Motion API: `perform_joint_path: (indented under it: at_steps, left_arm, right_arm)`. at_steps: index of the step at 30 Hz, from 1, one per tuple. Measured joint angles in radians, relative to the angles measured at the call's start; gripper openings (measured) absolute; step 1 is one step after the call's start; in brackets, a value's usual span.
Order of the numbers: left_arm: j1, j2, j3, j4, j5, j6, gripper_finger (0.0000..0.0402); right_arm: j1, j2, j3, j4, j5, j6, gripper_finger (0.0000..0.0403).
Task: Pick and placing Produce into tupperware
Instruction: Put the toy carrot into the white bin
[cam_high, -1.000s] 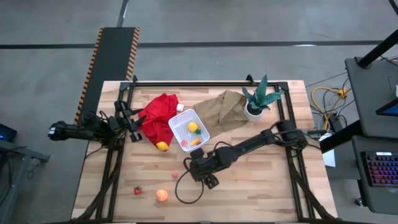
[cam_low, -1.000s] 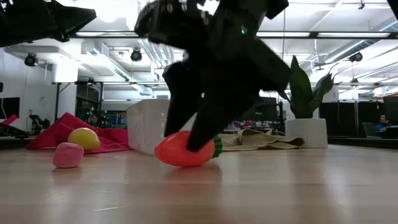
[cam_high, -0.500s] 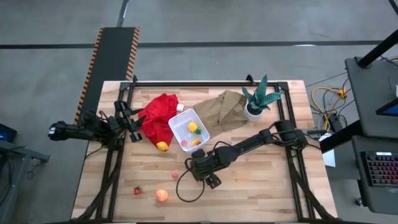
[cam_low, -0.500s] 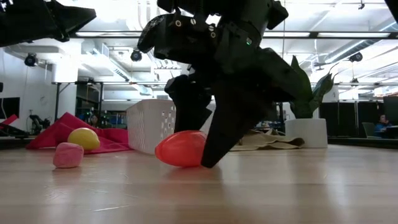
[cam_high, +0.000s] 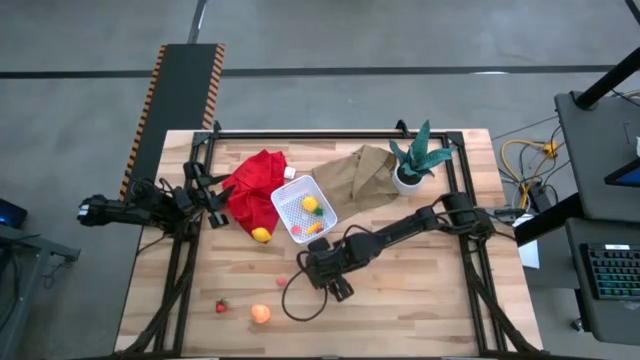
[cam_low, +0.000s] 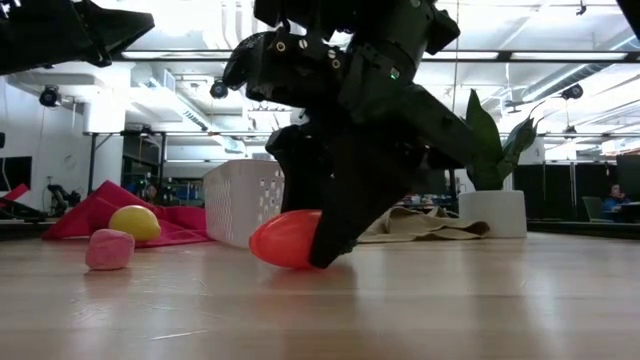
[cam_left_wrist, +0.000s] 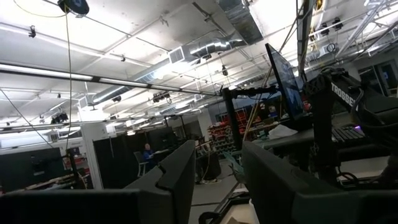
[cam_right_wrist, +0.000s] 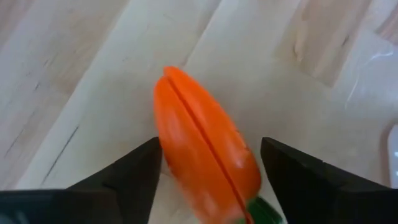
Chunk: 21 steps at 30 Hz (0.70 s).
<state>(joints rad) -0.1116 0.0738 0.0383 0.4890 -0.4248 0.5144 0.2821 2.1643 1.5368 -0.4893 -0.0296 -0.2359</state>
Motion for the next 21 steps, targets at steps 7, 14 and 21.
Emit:
perform_joint_path:
  at_steps: [7, 14, 21]
  left_arm:
    - [0.0, 0.0, 0.0, 0.0, 0.0, 0.023, 0.0118]
    - [0.0, 0.0, 0.0, 0.0, 0.0, 0.024, 0.0118]
    - [0.0, 0.0, 0.0, 0.0, 0.0, 0.024, 0.0118]
  right_arm:
    - [0.0, 0.0, 0.0, 0.0, 0.0, 0.0, 0.0203]
    - [0.0, 0.0, 0.0, -0.001, 0.0, 0.007, 0.0176]
    - [0.0, -0.002, 0.0, -0.004, 0.004, 0.027, 0.0177]
